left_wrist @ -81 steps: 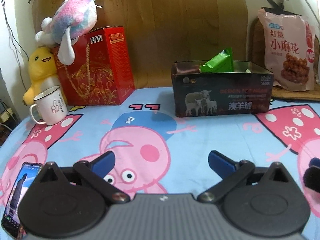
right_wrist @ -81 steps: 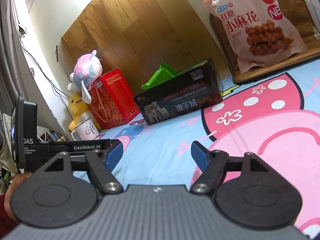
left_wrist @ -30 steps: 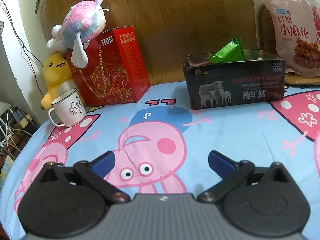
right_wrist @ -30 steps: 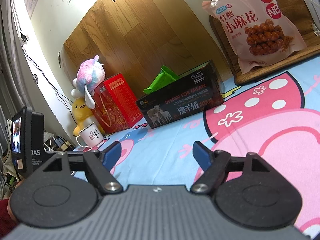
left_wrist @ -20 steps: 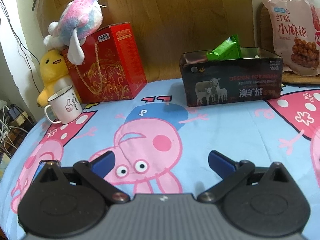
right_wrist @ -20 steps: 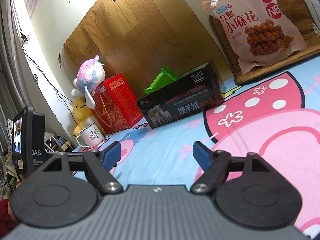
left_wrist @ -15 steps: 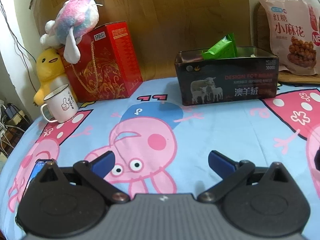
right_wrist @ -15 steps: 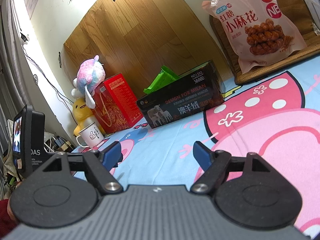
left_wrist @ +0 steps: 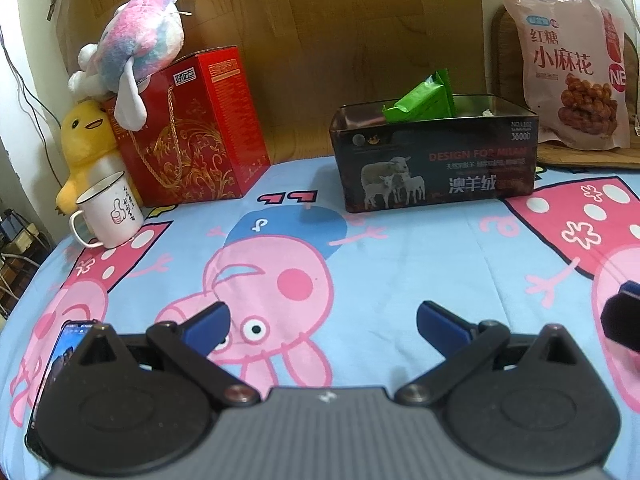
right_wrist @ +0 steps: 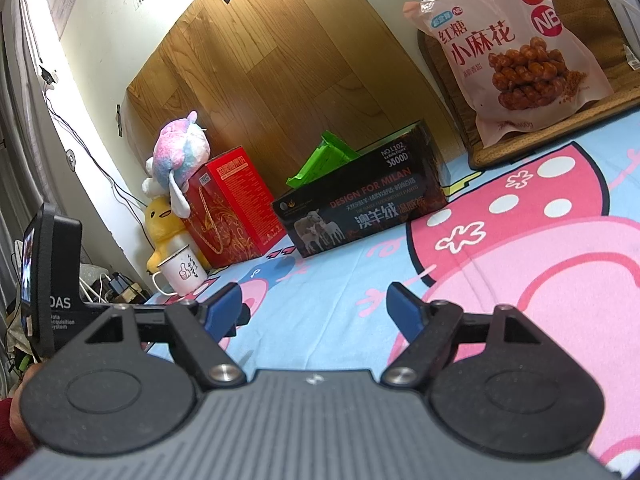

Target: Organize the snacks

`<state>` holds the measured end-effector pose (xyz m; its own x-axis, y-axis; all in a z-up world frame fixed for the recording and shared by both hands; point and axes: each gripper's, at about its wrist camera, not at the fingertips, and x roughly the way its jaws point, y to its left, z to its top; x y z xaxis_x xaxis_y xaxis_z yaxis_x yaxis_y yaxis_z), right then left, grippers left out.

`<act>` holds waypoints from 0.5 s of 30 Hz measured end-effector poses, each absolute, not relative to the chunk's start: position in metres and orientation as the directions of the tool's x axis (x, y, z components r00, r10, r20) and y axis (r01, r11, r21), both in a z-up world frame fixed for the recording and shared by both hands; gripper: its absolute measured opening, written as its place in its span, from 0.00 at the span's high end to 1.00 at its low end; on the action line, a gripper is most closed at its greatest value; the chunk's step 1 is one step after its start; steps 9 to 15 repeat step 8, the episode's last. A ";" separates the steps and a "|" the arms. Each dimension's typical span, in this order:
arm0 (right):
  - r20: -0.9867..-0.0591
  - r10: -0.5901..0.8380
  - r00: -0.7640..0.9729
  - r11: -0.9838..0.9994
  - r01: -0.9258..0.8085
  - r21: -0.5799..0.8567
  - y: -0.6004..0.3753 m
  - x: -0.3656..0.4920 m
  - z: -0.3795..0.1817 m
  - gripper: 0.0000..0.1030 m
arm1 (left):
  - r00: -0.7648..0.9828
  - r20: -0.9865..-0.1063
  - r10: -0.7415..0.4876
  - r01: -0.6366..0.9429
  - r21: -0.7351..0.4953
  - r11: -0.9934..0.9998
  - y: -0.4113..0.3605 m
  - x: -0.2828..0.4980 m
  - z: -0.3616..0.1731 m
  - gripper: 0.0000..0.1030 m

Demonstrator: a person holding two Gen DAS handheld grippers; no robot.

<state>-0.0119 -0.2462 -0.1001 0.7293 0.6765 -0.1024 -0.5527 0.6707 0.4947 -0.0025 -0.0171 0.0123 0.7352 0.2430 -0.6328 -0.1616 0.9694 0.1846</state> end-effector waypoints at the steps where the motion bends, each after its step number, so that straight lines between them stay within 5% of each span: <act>1: -0.102 0.677 0.729 0.671 -0.553 0.495 -0.246 -0.012 -0.100 0.21 | 0.735 -0.634 0.240 -0.160 0.181 0.970 -0.017 -0.002 0.012 0.00; 15: -0.102 0.675 0.731 0.672 -0.552 0.494 -0.246 -0.012 -0.099 0.21 | 0.767 -0.615 0.183 -0.116 0.148 0.982 -0.021 -0.007 0.017 0.00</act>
